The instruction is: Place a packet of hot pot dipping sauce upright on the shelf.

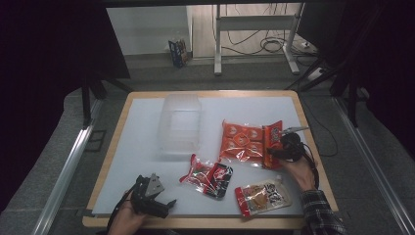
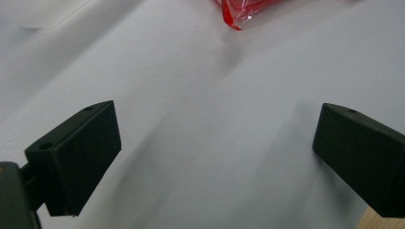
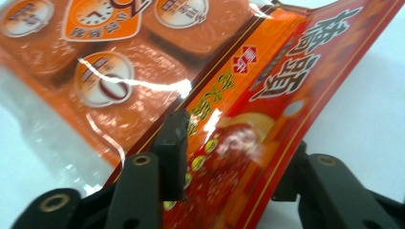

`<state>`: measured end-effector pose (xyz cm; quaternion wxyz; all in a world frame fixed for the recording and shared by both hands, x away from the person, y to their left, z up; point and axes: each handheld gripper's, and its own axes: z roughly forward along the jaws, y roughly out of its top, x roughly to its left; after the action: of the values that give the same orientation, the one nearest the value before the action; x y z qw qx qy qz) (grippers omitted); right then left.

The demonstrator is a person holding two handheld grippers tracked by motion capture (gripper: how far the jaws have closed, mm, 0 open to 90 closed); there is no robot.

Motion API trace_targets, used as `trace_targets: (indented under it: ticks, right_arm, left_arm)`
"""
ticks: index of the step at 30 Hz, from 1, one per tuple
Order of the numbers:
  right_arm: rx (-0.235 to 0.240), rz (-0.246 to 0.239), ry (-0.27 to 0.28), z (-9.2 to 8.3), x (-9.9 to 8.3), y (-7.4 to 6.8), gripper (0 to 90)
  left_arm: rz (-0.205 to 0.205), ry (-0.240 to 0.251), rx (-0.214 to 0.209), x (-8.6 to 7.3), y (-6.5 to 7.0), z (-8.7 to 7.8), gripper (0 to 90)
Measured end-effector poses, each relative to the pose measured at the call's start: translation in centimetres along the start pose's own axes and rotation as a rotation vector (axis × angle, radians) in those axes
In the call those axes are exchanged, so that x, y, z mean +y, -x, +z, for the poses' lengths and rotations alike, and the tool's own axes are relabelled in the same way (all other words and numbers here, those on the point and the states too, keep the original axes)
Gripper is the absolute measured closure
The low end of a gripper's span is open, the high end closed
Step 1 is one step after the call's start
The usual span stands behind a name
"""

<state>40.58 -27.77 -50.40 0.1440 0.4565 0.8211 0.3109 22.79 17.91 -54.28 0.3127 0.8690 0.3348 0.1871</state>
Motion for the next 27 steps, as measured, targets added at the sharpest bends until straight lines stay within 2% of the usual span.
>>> trace_targets:
  ticks: [3,4,5,9,11,13,18,19,22,27]
  right_arm:
    - [-0.020,-0.001,-0.020,0.7,0.5,0.2,63.7]
    - [-0.020,-0.001,-0.020,0.7,0.5,0.2,63.7]
    - [-0.035,0.016,-0.022,0.9,0.8,0.3,68.3]
    - [-0.048,0.010,-0.022,1.0,1.0,0.3,74.6]
    - [-0.055,0.031,-0.024,1.0,1.1,0.3,81.0]
    - [-0.034,0.062,-0.022,0.9,1.2,0.4,86.7]
    - [-0.025,0.076,-0.007,0.4,1.3,0.5,88.3]
    - [-0.046,0.055,0.000,0.1,1.4,0.3,88.4]
    - [-0.057,0.034,0.014,-0.4,1.5,0.1,88.5]
    - [-0.029,0.042,0.055,-1.5,2.1,0.0,88.6]
  left_arm:
    - [0.004,-0.005,0.001,0.0,0.0,0.0,2.4]
    - [0.004,-0.005,0.001,0.0,0.0,0.0,2.4]
    - [0.005,-0.004,0.002,0.0,0.1,0.0,2.5]
    - [0.005,-0.005,0.001,0.0,0.1,0.0,2.5]
    - [0.006,-0.004,0.002,0.0,0.1,0.0,2.6]
    - [0.008,-0.003,0.002,0.0,0.1,0.0,2.7]
    - [0.006,-0.003,0.004,0.0,0.1,0.0,2.5]
    - [0.006,-0.005,0.006,0.0,0.1,0.0,2.5]
    - [0.004,-0.005,0.014,0.0,0.0,0.0,2.5]
    - [0.004,-0.003,0.019,0.0,0.0,0.0,2.4]
